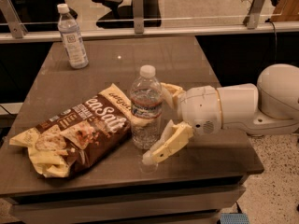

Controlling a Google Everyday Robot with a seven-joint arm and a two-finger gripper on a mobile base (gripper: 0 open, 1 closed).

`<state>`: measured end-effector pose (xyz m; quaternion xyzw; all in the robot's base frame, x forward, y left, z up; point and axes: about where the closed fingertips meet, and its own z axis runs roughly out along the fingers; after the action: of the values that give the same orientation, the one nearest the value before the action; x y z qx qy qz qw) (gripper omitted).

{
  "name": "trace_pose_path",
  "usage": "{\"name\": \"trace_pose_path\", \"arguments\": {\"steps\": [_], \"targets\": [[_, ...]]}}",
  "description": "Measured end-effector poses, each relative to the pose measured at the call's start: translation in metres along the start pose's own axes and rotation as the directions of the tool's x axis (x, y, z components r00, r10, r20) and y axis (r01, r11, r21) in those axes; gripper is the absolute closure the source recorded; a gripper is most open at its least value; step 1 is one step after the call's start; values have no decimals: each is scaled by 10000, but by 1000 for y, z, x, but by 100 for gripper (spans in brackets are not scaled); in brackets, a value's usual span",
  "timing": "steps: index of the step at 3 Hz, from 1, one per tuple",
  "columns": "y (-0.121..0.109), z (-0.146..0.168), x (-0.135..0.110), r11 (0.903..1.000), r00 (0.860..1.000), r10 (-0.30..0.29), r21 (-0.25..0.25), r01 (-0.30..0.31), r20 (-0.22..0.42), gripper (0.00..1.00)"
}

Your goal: Move water bottle near brown chip bag

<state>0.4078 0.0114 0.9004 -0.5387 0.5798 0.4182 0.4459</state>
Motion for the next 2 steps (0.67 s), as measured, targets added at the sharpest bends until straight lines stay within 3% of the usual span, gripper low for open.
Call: {"name": "trace_pose_path", "arguments": {"steps": [2], "targets": [[0, -9, 7, 9999, 9997, 127, 104, -125, -208, 0]]}}
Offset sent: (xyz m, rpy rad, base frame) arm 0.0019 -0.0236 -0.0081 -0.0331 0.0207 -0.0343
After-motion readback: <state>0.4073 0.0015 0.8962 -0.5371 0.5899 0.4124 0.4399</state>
